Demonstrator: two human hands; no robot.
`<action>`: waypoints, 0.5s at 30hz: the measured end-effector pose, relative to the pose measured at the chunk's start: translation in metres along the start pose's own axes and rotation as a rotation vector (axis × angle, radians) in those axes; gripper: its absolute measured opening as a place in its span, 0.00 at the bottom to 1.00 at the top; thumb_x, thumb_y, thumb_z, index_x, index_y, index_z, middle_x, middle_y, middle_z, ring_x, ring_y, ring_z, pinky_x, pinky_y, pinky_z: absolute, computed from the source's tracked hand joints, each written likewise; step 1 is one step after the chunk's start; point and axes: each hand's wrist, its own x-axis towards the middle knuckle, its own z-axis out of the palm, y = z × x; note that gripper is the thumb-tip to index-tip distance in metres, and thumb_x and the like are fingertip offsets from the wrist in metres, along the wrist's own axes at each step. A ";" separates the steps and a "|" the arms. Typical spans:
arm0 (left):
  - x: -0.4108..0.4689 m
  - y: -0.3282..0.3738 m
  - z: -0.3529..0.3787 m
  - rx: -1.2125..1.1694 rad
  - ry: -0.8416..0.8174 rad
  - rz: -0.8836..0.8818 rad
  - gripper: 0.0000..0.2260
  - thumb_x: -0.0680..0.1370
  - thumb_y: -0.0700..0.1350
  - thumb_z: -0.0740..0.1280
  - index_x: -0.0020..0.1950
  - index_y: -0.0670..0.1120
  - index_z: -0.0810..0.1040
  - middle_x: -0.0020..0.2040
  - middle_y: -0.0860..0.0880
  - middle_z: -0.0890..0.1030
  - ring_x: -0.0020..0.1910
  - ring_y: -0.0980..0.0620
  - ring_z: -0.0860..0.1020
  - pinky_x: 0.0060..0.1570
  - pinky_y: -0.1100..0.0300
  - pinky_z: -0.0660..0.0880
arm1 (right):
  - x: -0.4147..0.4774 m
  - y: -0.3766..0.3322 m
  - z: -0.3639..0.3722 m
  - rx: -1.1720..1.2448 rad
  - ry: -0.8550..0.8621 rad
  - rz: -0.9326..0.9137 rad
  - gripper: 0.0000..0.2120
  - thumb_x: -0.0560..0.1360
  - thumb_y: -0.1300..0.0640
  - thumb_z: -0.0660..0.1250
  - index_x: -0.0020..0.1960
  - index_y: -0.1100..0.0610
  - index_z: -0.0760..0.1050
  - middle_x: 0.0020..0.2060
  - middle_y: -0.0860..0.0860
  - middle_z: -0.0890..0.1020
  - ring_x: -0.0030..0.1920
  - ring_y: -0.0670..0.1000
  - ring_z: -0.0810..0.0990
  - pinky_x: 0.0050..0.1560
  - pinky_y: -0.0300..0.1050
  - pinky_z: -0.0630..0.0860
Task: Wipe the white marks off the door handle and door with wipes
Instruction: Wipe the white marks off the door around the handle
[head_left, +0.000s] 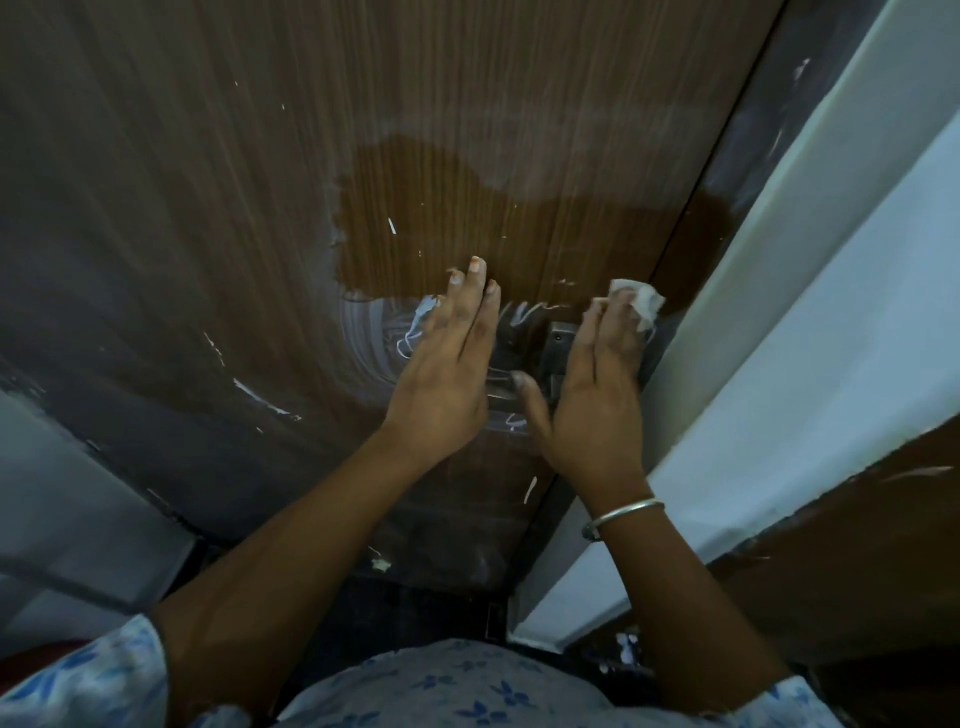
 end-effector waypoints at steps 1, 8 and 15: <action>0.000 0.000 0.001 0.002 0.011 0.004 0.29 0.75 0.33 0.59 0.74 0.34 0.52 0.74 0.39 0.47 0.75 0.37 0.51 0.73 0.49 0.49 | -0.001 0.000 0.000 0.018 0.014 0.036 0.42 0.76 0.38 0.57 0.74 0.67 0.47 0.74 0.64 0.47 0.74 0.56 0.42 0.74 0.56 0.50; 0.000 -0.001 0.007 -0.002 0.025 0.000 0.31 0.73 0.33 0.62 0.73 0.33 0.53 0.74 0.38 0.48 0.75 0.38 0.50 0.73 0.49 0.49 | 0.005 -0.010 0.005 -0.001 -0.037 -0.156 0.38 0.75 0.44 0.63 0.73 0.69 0.55 0.73 0.66 0.58 0.73 0.58 0.49 0.72 0.55 0.49; -0.004 -0.010 0.007 -0.019 0.021 -0.059 0.32 0.73 0.32 0.60 0.74 0.35 0.50 0.75 0.40 0.44 0.75 0.41 0.46 0.74 0.44 0.52 | 0.007 -0.012 0.002 0.000 -0.033 -0.217 0.37 0.72 0.49 0.68 0.72 0.67 0.58 0.72 0.63 0.61 0.73 0.60 0.57 0.72 0.54 0.54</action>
